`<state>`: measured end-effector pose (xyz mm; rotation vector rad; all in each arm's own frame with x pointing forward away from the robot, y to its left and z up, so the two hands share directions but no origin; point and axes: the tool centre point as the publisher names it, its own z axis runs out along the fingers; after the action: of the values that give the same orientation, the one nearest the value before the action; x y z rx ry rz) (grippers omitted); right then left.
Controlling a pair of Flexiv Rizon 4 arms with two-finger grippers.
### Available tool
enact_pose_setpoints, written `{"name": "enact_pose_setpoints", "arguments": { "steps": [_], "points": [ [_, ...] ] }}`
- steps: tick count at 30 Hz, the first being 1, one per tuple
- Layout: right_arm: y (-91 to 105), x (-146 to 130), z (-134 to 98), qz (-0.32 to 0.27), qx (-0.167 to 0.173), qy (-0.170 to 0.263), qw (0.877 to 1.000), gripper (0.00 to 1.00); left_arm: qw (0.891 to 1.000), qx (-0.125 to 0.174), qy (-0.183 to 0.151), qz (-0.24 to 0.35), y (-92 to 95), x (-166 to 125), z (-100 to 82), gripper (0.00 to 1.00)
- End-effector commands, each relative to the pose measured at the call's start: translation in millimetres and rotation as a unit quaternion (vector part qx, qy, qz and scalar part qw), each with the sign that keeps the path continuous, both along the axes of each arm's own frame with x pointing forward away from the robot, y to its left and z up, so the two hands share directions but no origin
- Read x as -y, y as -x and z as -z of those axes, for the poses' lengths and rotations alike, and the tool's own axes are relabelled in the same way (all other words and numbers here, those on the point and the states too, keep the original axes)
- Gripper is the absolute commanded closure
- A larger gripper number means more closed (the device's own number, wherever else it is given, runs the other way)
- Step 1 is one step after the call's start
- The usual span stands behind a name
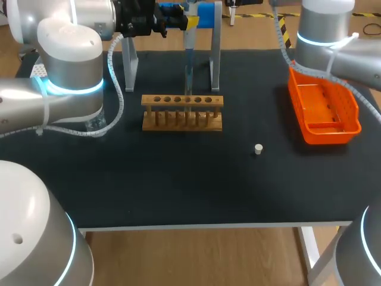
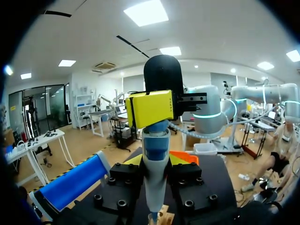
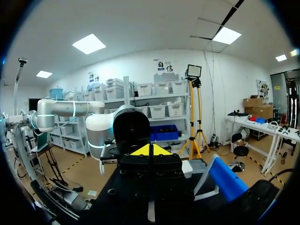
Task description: Invert the test tube, pick up the pipette, mount the tip to pipette, aspirate from beaker and dispense into the tube, eject the tip, return the pipette, and cap with the stopper.
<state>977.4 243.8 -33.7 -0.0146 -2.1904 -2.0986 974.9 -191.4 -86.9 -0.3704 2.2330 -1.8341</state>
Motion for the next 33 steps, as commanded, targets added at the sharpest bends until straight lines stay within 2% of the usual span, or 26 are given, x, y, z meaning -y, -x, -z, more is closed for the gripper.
{"name": "enact_pose_setpoints", "arguments": {
  "steps": [1, 9, 10, 12, 13, 18, 23, 28, 33],
  "points": [
    [4.4, 4.6, -1.8, 0.001, 0.010, -0.004, 1.000, 1.00, 1.000, 0.001, 0.001, -0.001, -2.3, -0.2, -8.1, 1.00],
    [11.3, 11.6, -33.5, 0.000, 0.052, 0.000, 0.999, 1.00, 1.000, 0.001, 0.001, -0.001, -2.3, -0.2, -8.1, 1.00],
    [13.0, 13.5, -36.5, 0.001, 0.059, 0.003, 0.998, 0.97, 1.000, 0.001, 0.001, -0.001, -2.3, -0.2, -8.1, 1.00],
    [17.1, 18.4, -40.8, 0.000, 0.071, 0.006, 0.997, 0.50, 1.000, 0.001, 0.001, -0.001, -2.3, -0.2, -8.1, 1.00],
    [19.2, 21.7, -41.8, 0.002, 0.075, 0.009, 0.997, 0.00, 1.000, 0.001, 0.001, -0.001, -2.3, -0.2, -8.1, 1.00],
    [26.5, 43.1, -38.7, 0.014, 0.096, 0.027, 0.995, 0.00, 1.000, 0.001, 0.001, -0.001, -2.3, -0.2, -8.1, 1.00],
    [32.1, 70.8, -23.6, 0.031, 0.104, 0.051, 0.993, 0.00, 1.000, 0.001, 0.001, -0.001, -2.3, -0.2, -8.1, 1.00],
    [31.6, 95.7, 5.6, 0.032, 0.098, 0.074, 0.992, 0.00, 1.000, 0.001, 0.001, -0.001, -2.3, -0.2, -8.1, 1.00],
    [33.2, 108.9, 51.0, 0.017, 0.101, 0.112, 0.988, 0.00, 1.000, 0.001, 0.001, -0.001, -2.3, -0.2, -8.1, 1.00]
  ]
}}
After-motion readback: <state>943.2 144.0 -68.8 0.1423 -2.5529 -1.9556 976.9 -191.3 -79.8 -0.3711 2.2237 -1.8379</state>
